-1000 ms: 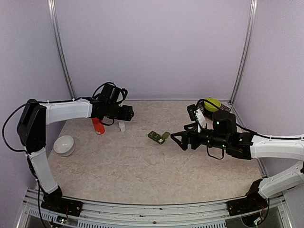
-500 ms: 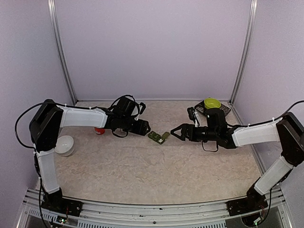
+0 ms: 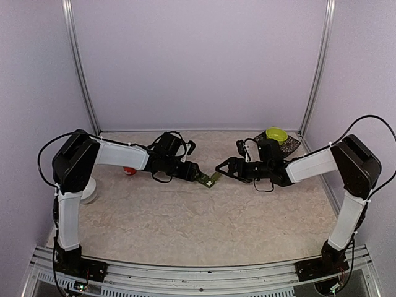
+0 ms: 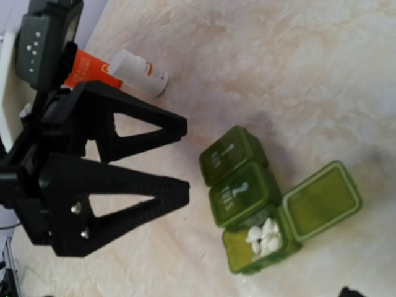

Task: Sort the pills into containers
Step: Hold the pill container at the center of the board.

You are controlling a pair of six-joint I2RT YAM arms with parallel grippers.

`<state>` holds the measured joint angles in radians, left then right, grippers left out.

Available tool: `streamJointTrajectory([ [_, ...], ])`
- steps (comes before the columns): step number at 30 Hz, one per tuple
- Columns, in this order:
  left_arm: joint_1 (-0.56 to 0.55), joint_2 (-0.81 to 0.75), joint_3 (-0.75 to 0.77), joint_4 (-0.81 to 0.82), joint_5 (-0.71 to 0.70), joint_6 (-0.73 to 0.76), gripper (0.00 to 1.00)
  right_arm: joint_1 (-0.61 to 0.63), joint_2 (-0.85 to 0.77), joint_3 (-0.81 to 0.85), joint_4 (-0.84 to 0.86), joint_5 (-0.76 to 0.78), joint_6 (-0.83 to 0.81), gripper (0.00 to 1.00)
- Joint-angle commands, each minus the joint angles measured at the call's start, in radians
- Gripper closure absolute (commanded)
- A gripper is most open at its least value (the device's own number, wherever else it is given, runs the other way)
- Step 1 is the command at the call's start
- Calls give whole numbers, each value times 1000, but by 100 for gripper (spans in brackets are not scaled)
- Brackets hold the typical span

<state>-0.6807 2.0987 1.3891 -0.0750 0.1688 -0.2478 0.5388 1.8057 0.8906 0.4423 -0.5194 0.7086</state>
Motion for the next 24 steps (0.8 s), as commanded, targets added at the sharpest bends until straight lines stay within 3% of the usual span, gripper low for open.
streamJointTrajectory([
  [1, 20, 34, 26, 45, 56, -12, 26, -15, 35, 39, 10, 4, -1, 3],
  [9, 53, 63, 31, 98, 149, -31, 27, -32, 79, 50, 29, -4, 7, 3],
  [24, 52, 141, 88, 69, 152, -19, 35, -33, 144, 81, 61, -24, 10, 5],
])
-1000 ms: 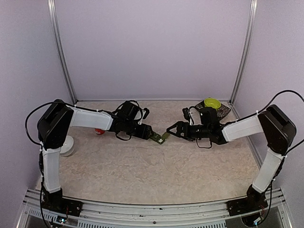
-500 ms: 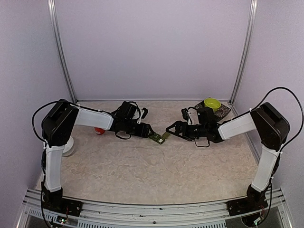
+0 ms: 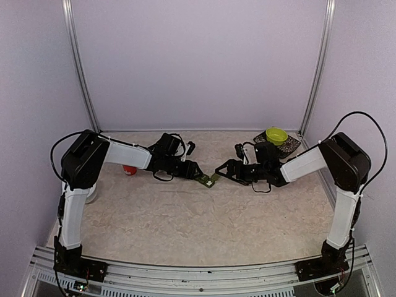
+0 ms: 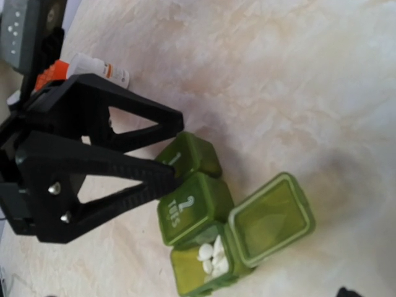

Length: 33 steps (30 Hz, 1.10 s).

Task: Sort the pills into containers
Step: Hold the pill container at the center of the board.

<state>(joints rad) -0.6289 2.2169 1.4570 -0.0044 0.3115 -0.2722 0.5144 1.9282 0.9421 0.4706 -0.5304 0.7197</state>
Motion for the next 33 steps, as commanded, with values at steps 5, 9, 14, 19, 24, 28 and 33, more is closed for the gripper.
streamJointTrajectory([
  [5, 1, 28, 22, 2, 17, 5, 39, -10, 43, 44, 41, -24, -6, 5],
  [9, 0, 35, 22, 0, 23, 3, 41, -9, 69, 62, 43, -29, -6, 5],
  [14, -2, 42, 22, -8, 20, 4, 45, -10, 97, 87, 31, -23, -9, 5],
  [19, -3, 45, 22, -13, 9, 5, 46, -11, 116, 106, 17, -19, -17, 5],
  [24, -7, 48, 25, -21, 7, 4, 49, -11, 141, 127, 12, -31, -19, 5],
  [28, -11, 44, 23, -25, 7, 9, 51, -11, 154, 137, 15, -49, -18, 6],
  [33, -16, 45, 25, -27, 7, 14, 54, -10, 164, 141, 26, -71, -16, 6],
])
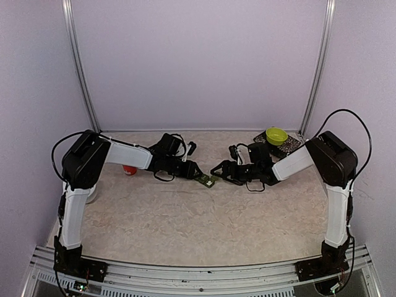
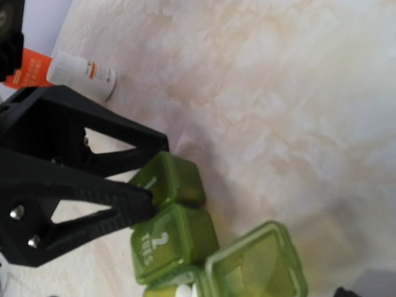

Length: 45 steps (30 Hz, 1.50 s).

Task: Sort the pills into containers
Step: Hold the pill container at the center of the board, then close the lid of the pill container on the pill container.

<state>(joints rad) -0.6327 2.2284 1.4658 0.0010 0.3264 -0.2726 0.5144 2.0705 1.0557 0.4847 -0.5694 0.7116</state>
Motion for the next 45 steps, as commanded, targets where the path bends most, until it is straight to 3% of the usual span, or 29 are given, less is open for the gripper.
streamJointTrajectory([
  [1, -12, 37, 15, -33, -7, 14, 55, -9, 24, 29, 15, -36, -8, 7],
  [22, -15, 59, 30, -68, -34, 13, 58, 7, -13, -29, 201, -159, 2, 11],
  [45, -21, 59, 40, -89, -55, 13, 58, 66, -17, -22, 203, -216, -19, 19],
])
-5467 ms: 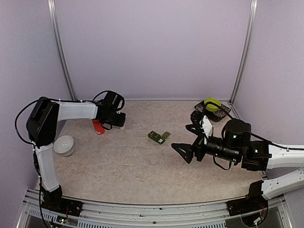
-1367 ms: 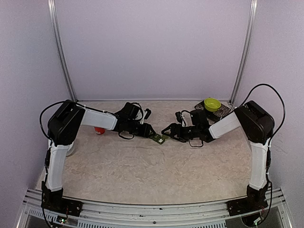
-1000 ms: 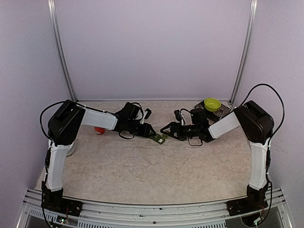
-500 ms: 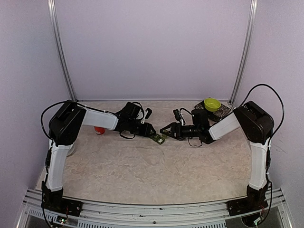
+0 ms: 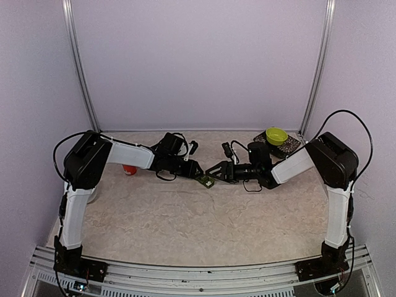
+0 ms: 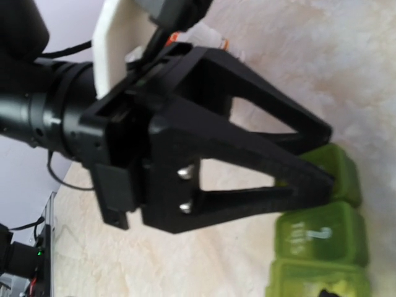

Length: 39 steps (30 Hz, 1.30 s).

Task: Sort the pills into containers
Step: Close the lid of the pill container on the pill container.

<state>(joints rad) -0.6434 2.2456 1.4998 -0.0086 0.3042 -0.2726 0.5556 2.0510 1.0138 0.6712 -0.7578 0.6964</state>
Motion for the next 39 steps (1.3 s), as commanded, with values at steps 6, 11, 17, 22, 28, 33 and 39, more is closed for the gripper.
streamJointTrajectory([
  [6, -12, 40, 7, -81, -34, 13, 58, 48, 31, 32, 25, -36, 9, 24],
  [11, -12, 39, 8, -84, -37, 12, 58, 59, 48, 58, -42, -16, -11, 24],
  [17, -12, 40, 7, -85, -41, 13, 58, 80, 75, 109, -155, 33, -64, 25],
  [22, -12, 36, 7, -88, -45, 13, 58, 91, 86, 118, -212, 62, -88, 25],
  [28, -12, 30, 7, -89, -45, 12, 58, 95, 80, 115, -286, 127, -113, 25],
  [33, -13, 28, 7, -93, -52, 12, 58, 95, 86, 115, -322, 139, -123, 25],
  [39, -11, 25, 2, -96, -54, 13, 58, 98, 84, 71, -259, 67, -115, 27],
])
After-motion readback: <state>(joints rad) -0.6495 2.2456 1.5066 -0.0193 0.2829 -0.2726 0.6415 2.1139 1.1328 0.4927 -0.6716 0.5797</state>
